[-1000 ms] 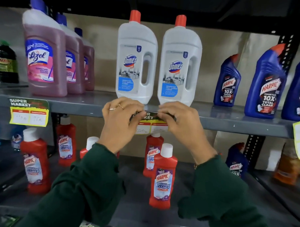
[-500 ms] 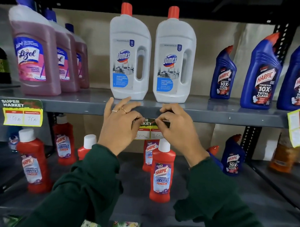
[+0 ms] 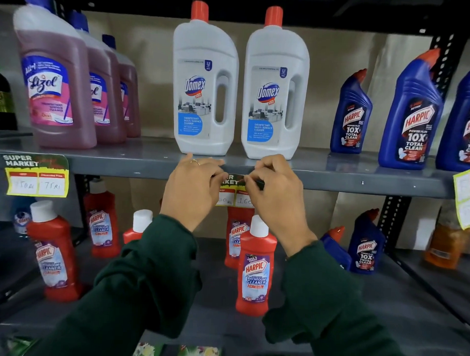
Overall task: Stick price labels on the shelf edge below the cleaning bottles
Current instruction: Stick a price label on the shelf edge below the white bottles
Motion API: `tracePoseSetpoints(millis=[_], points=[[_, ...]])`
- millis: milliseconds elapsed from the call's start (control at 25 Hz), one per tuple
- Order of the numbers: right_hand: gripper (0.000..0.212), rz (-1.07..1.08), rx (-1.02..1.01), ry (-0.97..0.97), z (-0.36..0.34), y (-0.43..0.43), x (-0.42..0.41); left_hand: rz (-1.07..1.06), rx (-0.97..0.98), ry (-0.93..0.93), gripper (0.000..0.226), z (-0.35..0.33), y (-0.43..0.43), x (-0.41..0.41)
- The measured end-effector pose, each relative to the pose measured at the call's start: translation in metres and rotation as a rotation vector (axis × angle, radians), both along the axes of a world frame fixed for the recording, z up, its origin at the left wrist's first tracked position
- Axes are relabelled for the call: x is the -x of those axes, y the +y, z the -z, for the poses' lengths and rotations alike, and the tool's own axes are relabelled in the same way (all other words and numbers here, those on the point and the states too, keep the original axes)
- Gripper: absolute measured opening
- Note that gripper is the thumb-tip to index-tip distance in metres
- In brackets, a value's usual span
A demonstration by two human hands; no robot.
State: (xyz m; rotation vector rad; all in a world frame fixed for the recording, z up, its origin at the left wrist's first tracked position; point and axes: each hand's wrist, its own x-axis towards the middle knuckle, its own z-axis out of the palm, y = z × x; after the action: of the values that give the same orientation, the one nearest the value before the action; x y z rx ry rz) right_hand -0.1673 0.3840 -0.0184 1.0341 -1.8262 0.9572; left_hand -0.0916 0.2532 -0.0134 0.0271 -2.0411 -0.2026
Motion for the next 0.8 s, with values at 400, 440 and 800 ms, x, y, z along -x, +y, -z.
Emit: tracePoseSetpoints(millis=[400,440,800], points=[[0.012,-0.006,0.113,-0.046,0.0,-0.011,0.004,-0.007,-0.132,0.03,0.009,-0.004,0.002,0.009],[0.016,0.005,0.132,-0.047,0.002,-0.011,0.005,-0.001,-0.164,0.026,0.012,-0.004,0.001,0.012],[0.04,0.226,-0.086,-0.014,-0.001,-0.008,0.022,-0.188,0.044,0.031,0.026,0.01,-0.007,0.026]])
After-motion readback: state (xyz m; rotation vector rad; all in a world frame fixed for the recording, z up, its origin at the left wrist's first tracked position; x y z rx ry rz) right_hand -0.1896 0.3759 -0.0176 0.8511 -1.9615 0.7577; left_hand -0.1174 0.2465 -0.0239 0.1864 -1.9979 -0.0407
